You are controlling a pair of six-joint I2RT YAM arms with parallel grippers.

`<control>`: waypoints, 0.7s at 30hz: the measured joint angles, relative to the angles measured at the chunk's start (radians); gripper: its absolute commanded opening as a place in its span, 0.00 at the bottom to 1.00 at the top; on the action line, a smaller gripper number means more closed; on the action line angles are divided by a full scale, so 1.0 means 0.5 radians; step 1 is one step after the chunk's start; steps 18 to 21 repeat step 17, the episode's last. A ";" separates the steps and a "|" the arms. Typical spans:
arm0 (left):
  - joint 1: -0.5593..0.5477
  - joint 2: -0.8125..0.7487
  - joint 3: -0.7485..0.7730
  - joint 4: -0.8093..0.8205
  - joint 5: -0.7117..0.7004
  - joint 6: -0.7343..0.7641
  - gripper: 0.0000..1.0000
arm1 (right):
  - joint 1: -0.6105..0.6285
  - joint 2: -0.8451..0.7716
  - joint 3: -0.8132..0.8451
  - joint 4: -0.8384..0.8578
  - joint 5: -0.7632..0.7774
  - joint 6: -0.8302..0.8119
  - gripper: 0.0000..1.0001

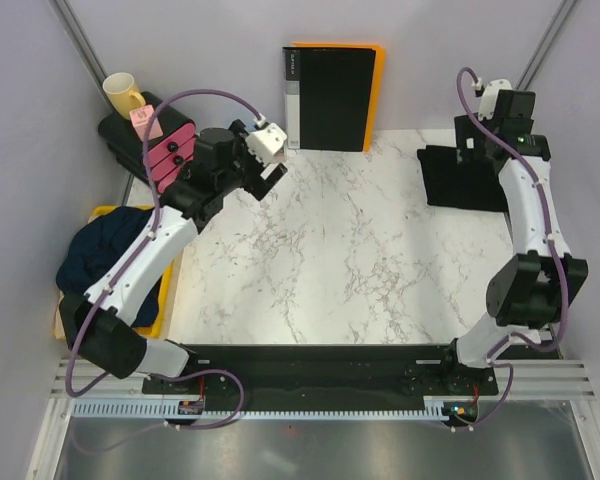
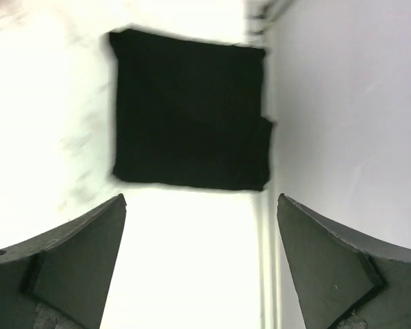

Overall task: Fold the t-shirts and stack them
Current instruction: Neatly place the folded tshirt to the corner

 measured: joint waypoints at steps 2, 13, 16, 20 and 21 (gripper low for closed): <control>-0.004 -0.089 0.031 -0.029 -0.008 -0.196 0.99 | 0.084 -0.196 -0.130 -0.067 -0.079 0.032 0.98; -0.003 -0.548 -0.262 -0.079 -0.267 -0.545 0.99 | 0.546 -0.947 -0.636 -0.236 -0.356 0.047 0.98; -0.003 -0.548 -0.310 -0.119 -0.291 -0.556 0.99 | 0.558 -0.956 -0.636 -0.231 -0.359 0.047 0.98; -0.003 -0.548 -0.314 -0.125 -0.295 -0.556 0.99 | 0.565 -0.951 -0.636 -0.232 -0.356 0.047 0.98; -0.003 -0.548 -0.314 -0.125 -0.295 -0.556 0.99 | 0.565 -0.951 -0.636 -0.232 -0.356 0.047 0.98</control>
